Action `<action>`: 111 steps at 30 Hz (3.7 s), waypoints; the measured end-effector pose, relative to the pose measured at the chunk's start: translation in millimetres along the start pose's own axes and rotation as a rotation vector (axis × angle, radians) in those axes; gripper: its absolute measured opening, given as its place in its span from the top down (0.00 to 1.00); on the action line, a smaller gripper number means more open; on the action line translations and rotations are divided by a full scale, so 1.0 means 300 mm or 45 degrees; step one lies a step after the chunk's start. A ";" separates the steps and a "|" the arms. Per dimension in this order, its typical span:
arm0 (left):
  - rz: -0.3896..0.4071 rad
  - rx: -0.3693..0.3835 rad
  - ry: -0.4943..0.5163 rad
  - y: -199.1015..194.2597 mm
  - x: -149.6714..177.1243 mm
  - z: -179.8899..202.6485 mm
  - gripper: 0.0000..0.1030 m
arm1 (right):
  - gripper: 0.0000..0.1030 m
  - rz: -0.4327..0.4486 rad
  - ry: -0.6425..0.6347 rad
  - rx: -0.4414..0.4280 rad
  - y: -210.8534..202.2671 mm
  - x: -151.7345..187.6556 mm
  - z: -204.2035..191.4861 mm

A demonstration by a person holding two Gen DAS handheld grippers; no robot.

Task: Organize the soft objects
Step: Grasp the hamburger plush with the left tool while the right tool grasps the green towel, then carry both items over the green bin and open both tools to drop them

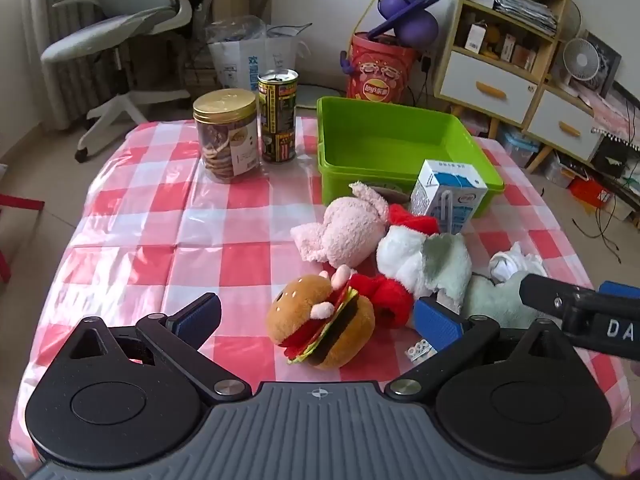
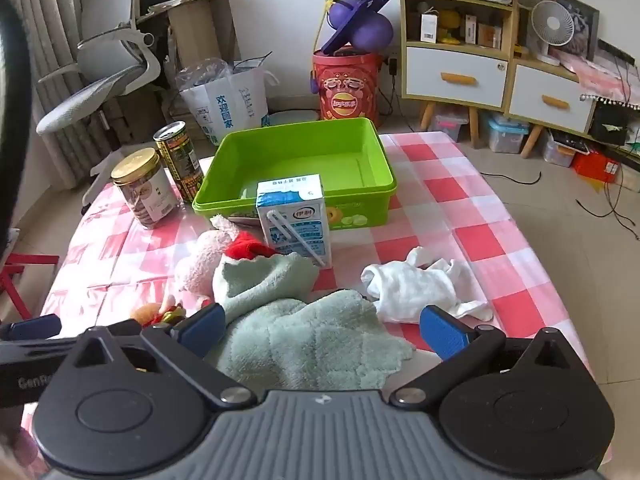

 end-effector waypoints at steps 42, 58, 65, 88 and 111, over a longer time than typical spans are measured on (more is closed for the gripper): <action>-0.084 0.246 0.037 0.169 -0.011 -0.053 0.10 | 0.34 -0.267 0.250 -0.343 0.092 0.052 0.056; -0.112 0.067 0.222 0.234 0.035 -0.007 0.21 | 0.77 -0.155 0.188 -0.212 0.108 0.013 0.077; -0.088 0.040 0.226 0.223 0.026 -0.008 0.35 | 1.00 -0.117 0.129 -0.236 0.085 0.005 0.067; 0.053 0.173 0.015 0.068 -0.055 -0.060 0.48 | 1.00 0.209 0.311 -0.732 -0.167 -0.194 0.010; 0.207 0.298 -0.066 0.038 -0.424 0.033 0.50 | 1.00 0.467 0.521 -0.949 -0.240 -0.568 0.106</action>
Point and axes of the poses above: each gripper's, at about its wrist camera, not at the fingertips, and y roughly the way its jaws point, z to its right, x to its underside, the point moved 10 cm from there along y, roughly the way its jaws point, and after that the axes turned 10 degrees about -z, right-handed, at the moved point
